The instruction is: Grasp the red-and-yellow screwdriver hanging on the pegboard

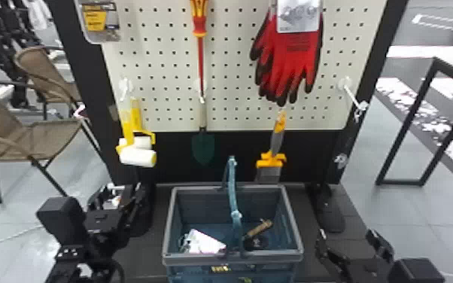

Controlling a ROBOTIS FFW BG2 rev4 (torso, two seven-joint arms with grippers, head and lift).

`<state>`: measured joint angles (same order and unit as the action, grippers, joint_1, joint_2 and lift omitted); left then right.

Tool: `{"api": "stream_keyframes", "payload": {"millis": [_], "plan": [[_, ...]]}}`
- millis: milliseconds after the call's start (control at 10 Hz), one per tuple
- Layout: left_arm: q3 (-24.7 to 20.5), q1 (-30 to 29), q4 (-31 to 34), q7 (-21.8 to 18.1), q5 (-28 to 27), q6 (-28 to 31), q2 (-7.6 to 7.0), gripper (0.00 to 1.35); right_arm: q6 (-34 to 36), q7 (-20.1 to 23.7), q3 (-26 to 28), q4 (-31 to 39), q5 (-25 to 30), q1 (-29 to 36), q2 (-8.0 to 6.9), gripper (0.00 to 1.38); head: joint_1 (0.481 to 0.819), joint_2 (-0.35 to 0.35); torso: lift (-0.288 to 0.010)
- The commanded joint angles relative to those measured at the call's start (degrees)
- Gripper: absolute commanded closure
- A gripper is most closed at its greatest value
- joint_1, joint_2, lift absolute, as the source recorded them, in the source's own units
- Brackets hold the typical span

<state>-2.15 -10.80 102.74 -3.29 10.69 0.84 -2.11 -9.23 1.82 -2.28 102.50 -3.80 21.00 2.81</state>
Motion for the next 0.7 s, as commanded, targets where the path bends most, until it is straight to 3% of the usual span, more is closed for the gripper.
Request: {"api": "stream_keyframes", "payload": {"millis": [0,600], "plan": [[0.0,0.1,0.0,-0.1,0.0,0.0,0.0,0.47,0.0,0.0,0.0,0.1,0.3,0.0,0.0,0.21,0.549,0.0,-0.1],[-0.1,0.3,0.1,-0.8,-0.1,-0.2,0.17,0.47,-0.4,-0.1,0.0,0.2,0.4,0.1,0.0,0.22,0.549,0.0,-0.1]]}}
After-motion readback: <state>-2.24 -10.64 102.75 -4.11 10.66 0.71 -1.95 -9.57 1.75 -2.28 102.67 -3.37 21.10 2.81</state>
